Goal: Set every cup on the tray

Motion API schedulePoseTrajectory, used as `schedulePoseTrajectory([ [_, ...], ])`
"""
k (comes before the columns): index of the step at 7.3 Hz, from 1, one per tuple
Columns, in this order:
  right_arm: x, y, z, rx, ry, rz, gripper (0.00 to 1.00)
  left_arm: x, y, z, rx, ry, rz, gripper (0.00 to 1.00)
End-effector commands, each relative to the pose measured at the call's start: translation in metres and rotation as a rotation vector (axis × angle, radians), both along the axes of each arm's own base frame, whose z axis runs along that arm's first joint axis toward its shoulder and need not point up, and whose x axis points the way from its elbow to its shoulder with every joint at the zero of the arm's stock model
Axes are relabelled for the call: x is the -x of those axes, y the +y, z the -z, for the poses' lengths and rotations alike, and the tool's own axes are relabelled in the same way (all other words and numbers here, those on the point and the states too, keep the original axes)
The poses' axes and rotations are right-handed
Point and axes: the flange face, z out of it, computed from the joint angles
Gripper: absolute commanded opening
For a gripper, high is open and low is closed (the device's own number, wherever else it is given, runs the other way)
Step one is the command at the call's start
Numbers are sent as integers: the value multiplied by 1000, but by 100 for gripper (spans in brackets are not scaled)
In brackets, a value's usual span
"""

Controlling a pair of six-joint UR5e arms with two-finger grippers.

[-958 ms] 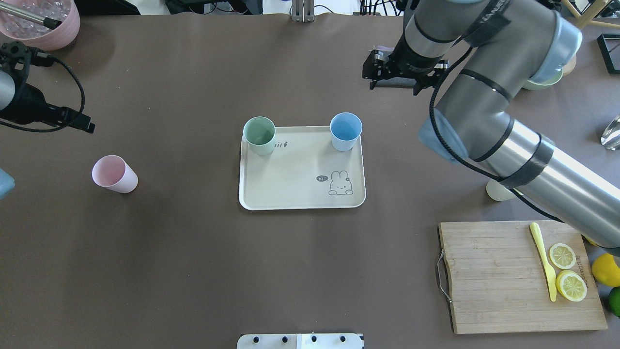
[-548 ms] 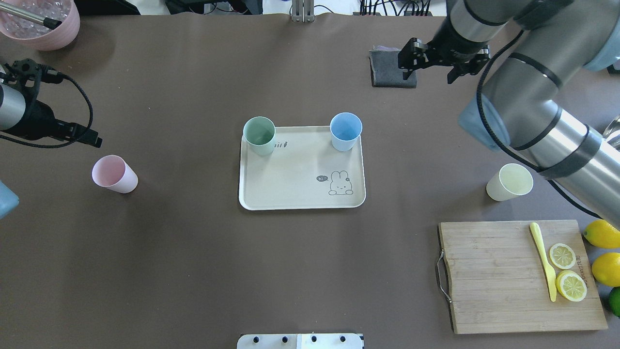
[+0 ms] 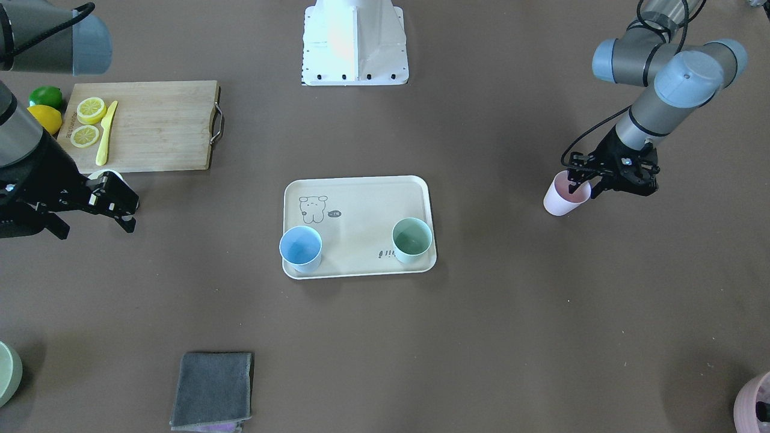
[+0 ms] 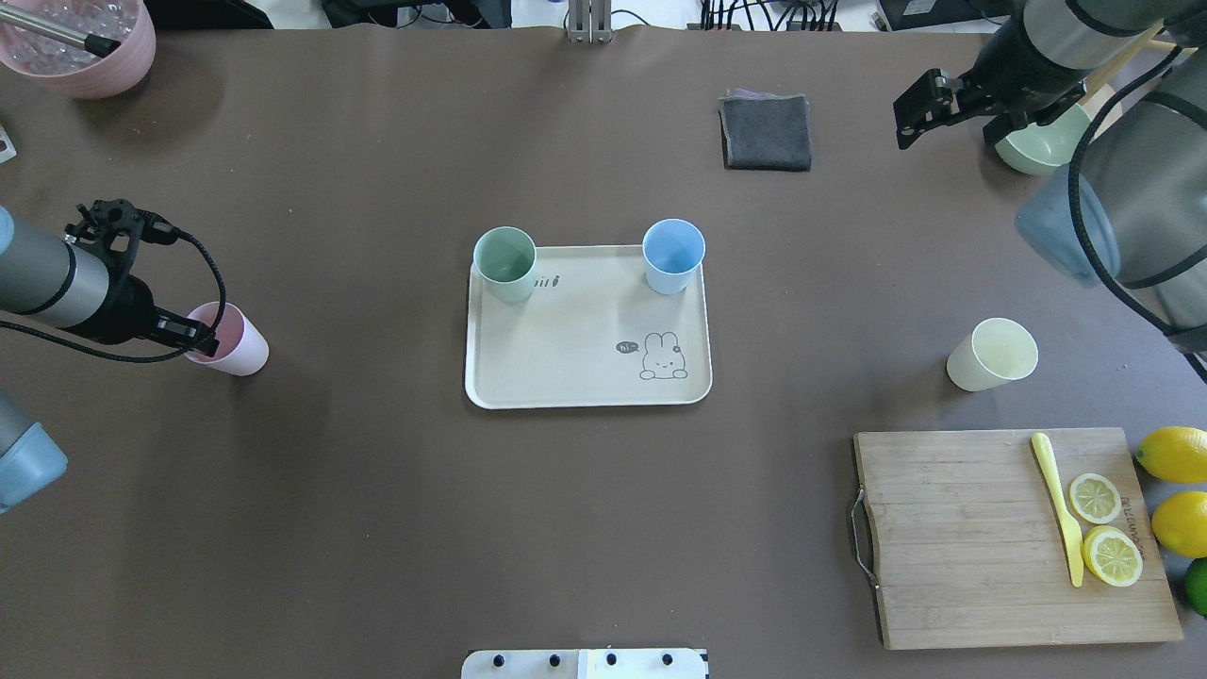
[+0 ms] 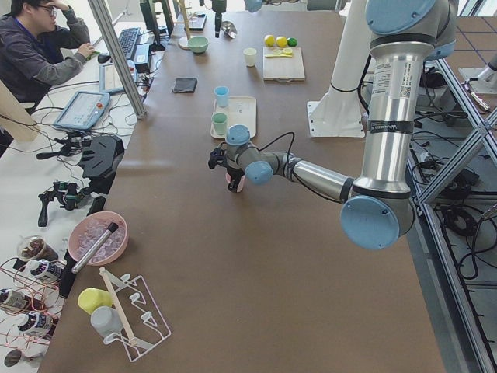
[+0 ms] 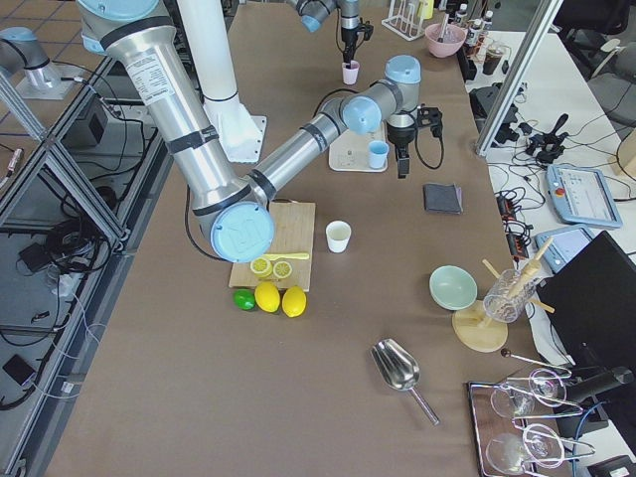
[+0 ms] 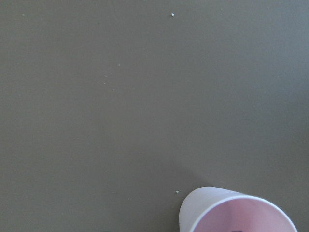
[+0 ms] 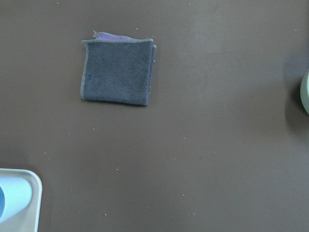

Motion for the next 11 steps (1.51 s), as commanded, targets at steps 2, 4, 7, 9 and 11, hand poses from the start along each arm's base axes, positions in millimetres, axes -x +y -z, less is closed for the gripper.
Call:
schedulePoseTrajectory([
  [2,-18,13,-46,-13,39,62,100,4,7,42,-36,48,-5,0],
  [4,-32,34,-84,7,65,89,100,-10,-6,114,29,48,44,0],
  [7,-51,70,-150,-38,18,90,100,-125,4,249,132,-13,72,0],
  [9,-56,78,-168,-6,28,91,100,-186,12,266,149,-37,68,0],
  [11,-63,93,-187,28,43,92,100,-214,12,269,128,-62,91,0],
])
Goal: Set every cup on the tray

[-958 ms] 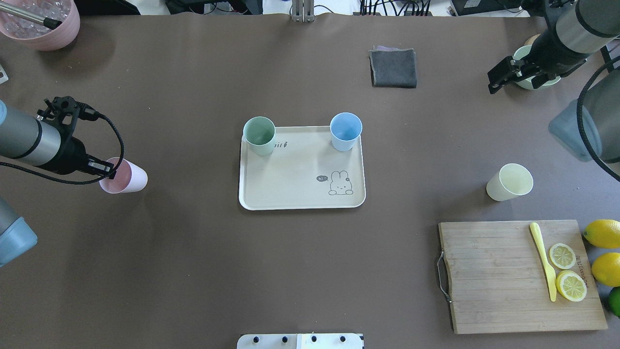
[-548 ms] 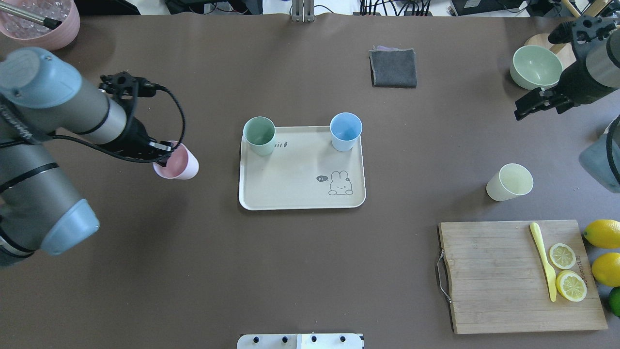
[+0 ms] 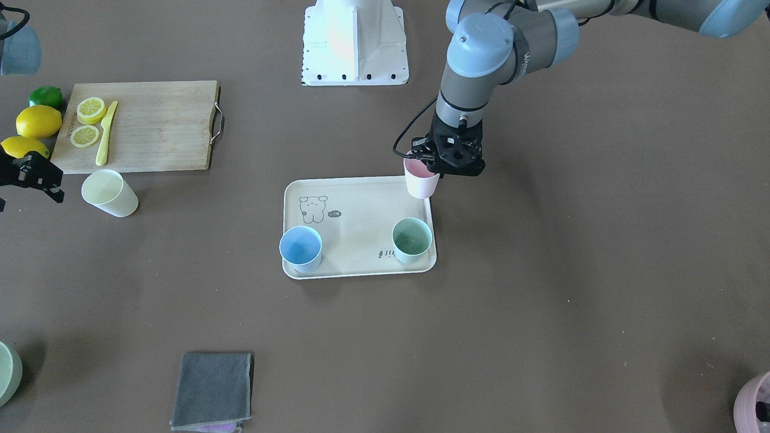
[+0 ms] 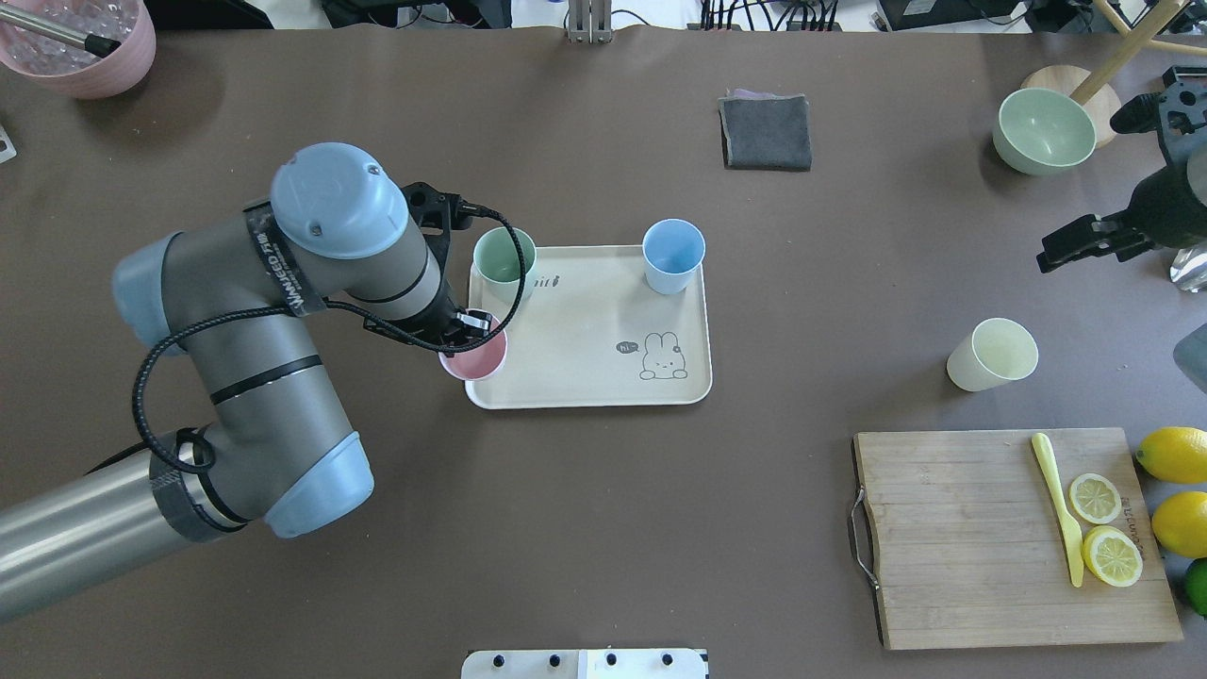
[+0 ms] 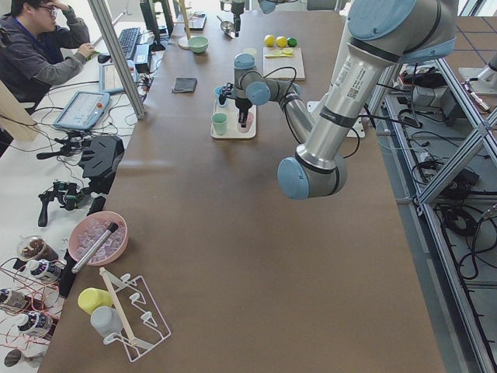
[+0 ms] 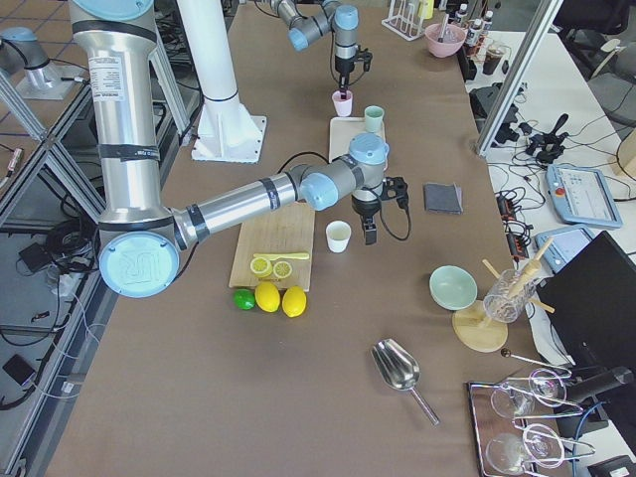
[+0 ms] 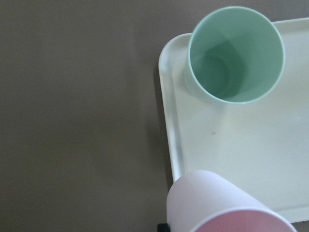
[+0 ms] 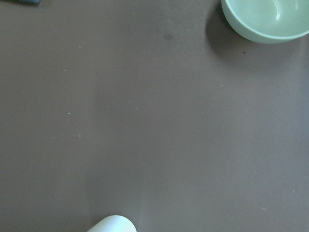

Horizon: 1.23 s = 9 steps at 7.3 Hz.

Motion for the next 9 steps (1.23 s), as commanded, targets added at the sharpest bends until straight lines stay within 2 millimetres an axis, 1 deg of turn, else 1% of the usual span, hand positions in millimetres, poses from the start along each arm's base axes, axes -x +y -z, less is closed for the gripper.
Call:
schedulePoseTrajectory([
  [1,-6,13,-18,31,14,0,100,-26,0,-1,-31,-2,12,0],
  [2,-9,19,-27,50,23,-1,100,-27,1,1,-44,16,9,46],
  [3,-10,23,-32,66,24,-6,99,-24,2,7,-55,33,11,97],
  [4,-4,22,-27,91,7,-18,98,-7,3,26,-83,70,20,98],
  [5,14,23,-20,123,-4,-34,98,31,-12,42,-108,102,67,98],
  [6,32,30,-17,161,-11,-46,98,55,-21,53,-126,115,82,98],
  [7,48,37,-22,144,-11,-21,98,78,-29,57,-155,112,61,98],
  [8,53,45,-28,129,-9,-5,98,96,-33,56,-165,92,55,98],
  [9,58,57,-40,127,10,0,97,99,-35,56,-163,88,59,98],
])
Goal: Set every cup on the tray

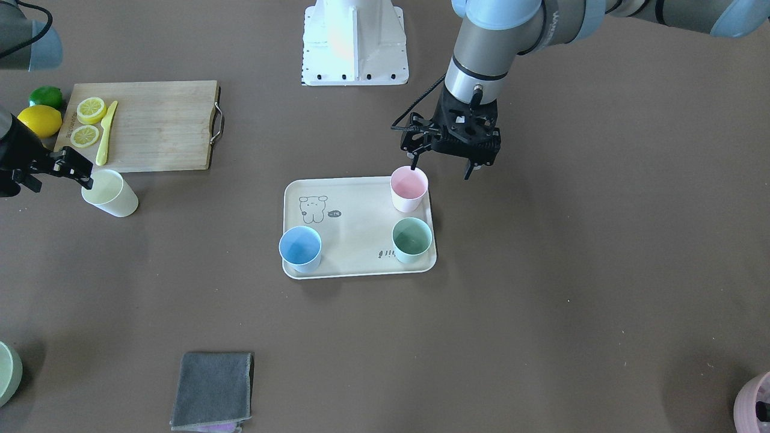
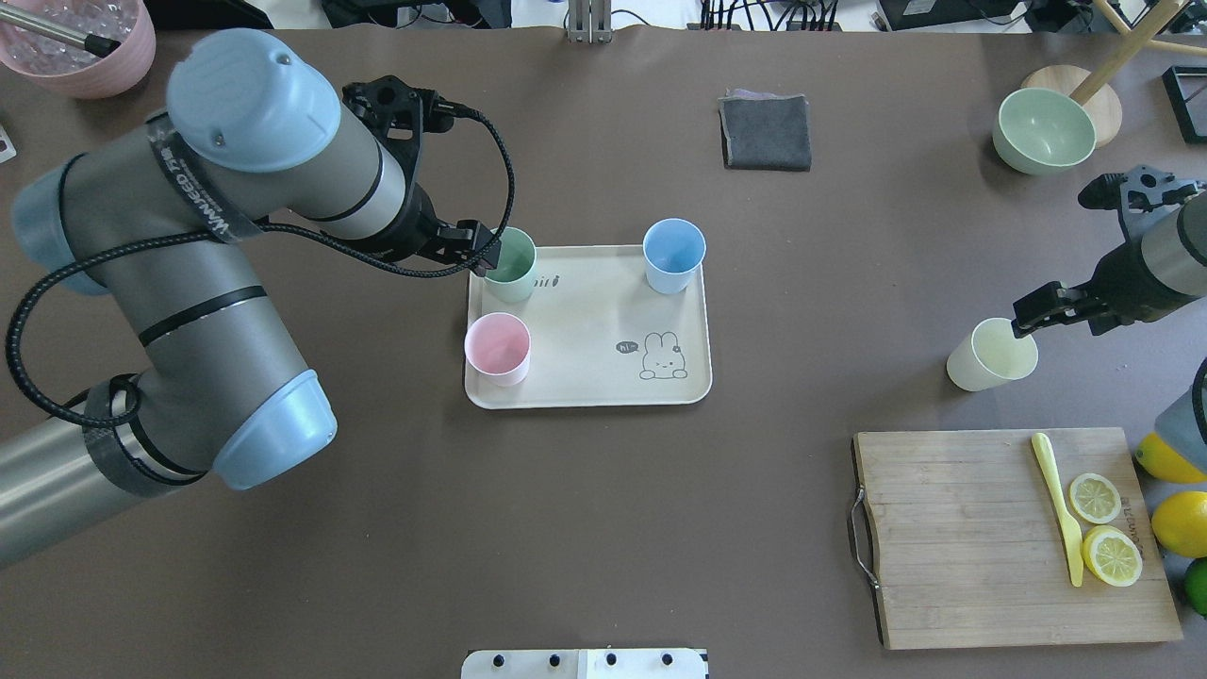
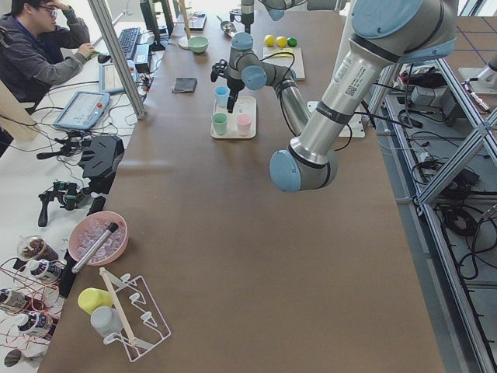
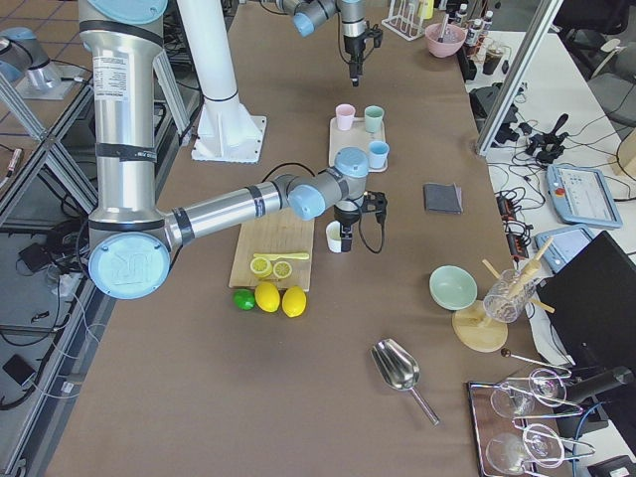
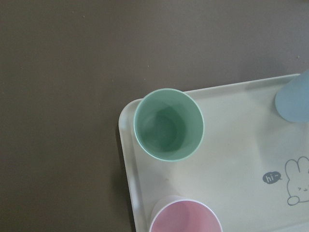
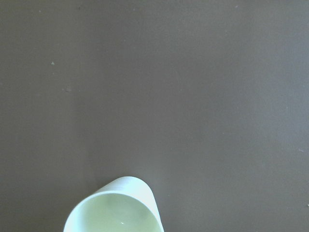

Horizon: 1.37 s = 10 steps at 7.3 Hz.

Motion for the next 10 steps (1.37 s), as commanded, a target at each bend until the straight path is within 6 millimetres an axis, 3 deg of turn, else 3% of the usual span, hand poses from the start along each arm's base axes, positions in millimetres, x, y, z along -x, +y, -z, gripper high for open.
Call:
schedulePoseTrajectory([
  [1,17,17,-12,13,22,-24,89,13,-4,1,-11,-10,-1,98],
  [2,27,22,-14,44,39,-58,49,14,-5,1,-16,-12,-4,98],
  [3,33,22,-13,45,39,-55,21,14,-5,0,-15,-14,-3,98],
  [4,35,22,-16,50,44,-52,1,14,-5,-2,-15,-16,-3,98],
  [5,38,20,-17,59,43,-60,0,15,-5,-2,-16,-15,-2,98],
  [7,48,8,20,65,-12,-111,0,17,-3,1,-21,-9,-2,98],
  [8,53,2,52,61,-53,-137,0,23,-8,-1,-20,-12,9,98],
  [10,82,-22,128,135,-140,-230,0,75,-33,-46,-77,-63,-67,99],
])
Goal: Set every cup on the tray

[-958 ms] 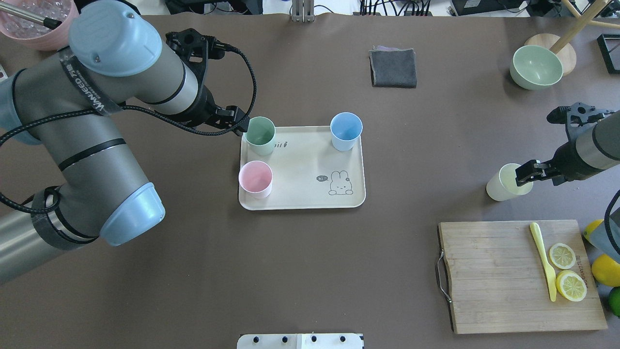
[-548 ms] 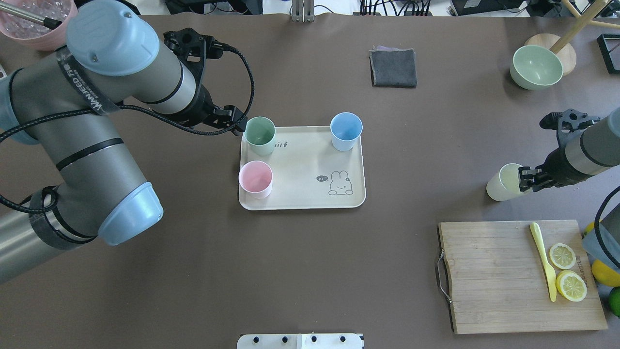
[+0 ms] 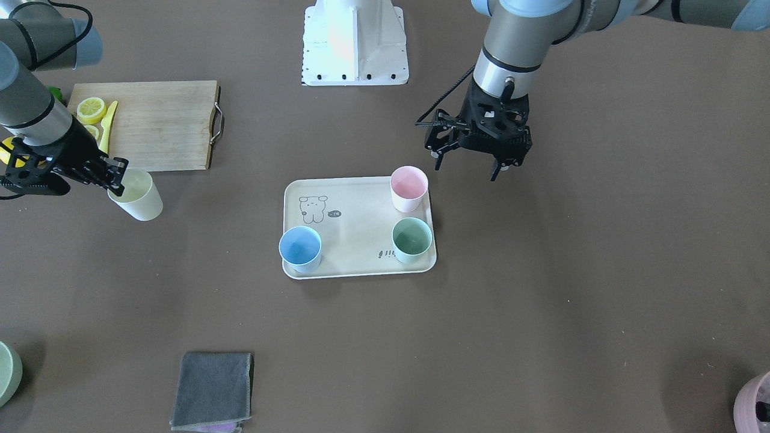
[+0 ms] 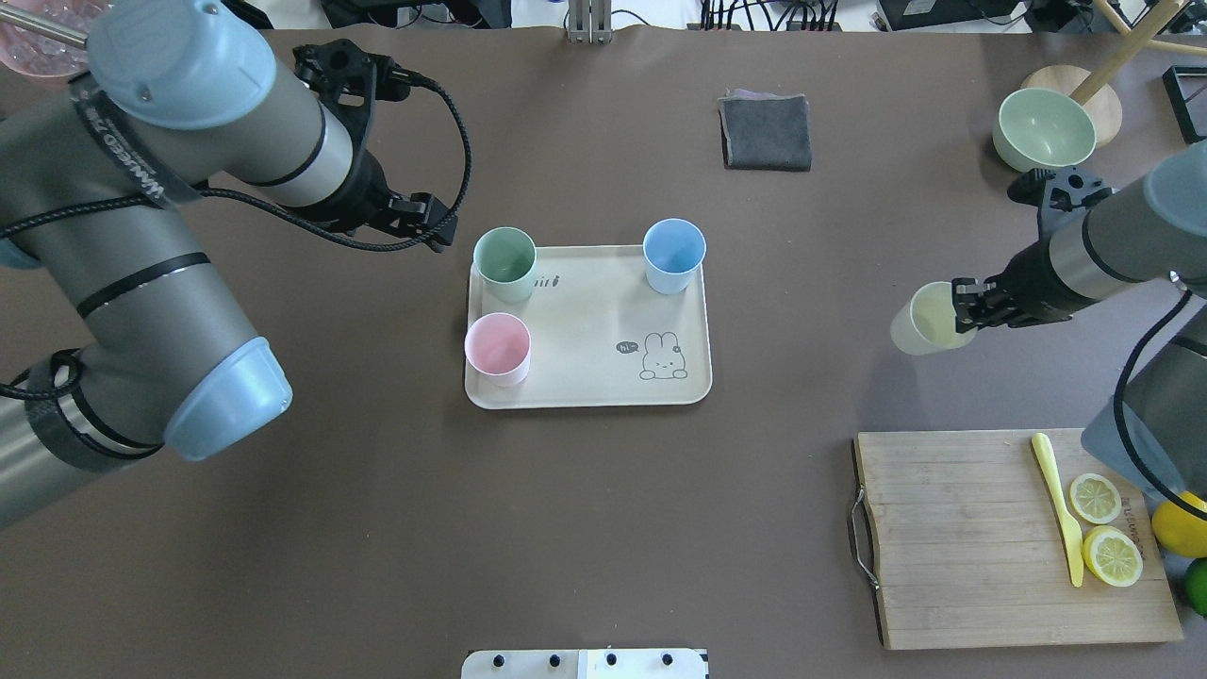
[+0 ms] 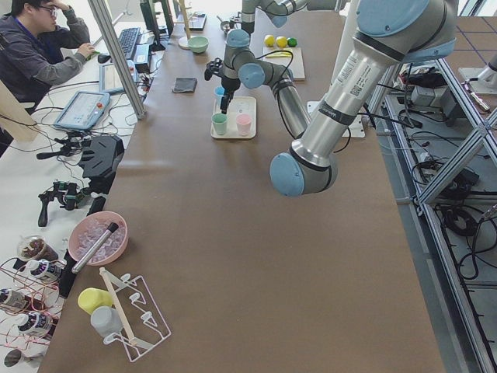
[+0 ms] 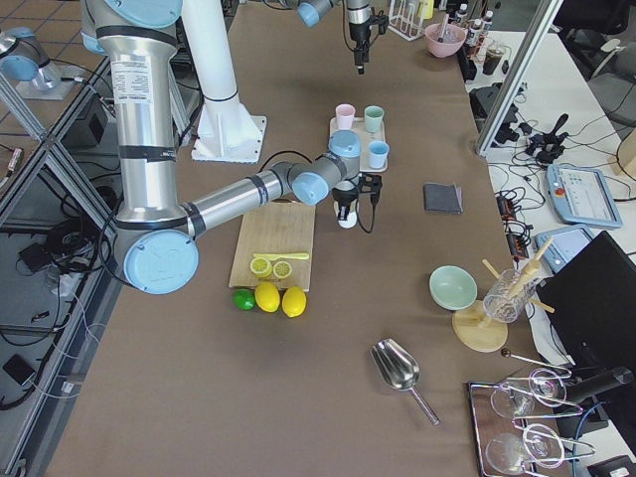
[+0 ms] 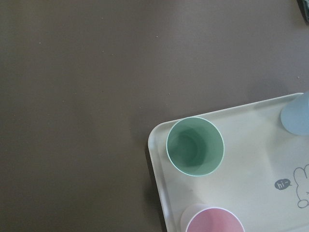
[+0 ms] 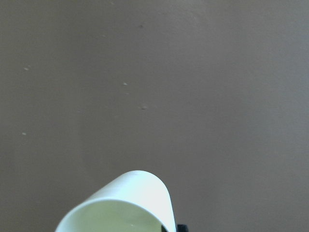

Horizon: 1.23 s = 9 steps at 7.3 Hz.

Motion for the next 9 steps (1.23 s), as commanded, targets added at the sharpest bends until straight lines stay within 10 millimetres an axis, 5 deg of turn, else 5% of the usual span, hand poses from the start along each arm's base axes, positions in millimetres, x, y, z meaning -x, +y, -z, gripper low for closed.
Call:
schedulePoseTrajectory([
  [1,49,-13,90,95,-76,-79,0,73,-30,-61,-39,-45,-96,99],
  [3,118,6,152,114,-66,-84,0,128,-45,-116,-67,-87,-152,99],
  [5,180,26,169,96,-21,-64,0,136,-48,-129,-63,-108,-149,99],
  [7,220,23,171,92,4,-53,5,137,-48,-129,-63,-108,-147,99],
  [9,220,23,173,84,-2,-50,73,137,-48,-131,-61,-109,-147,99],
])
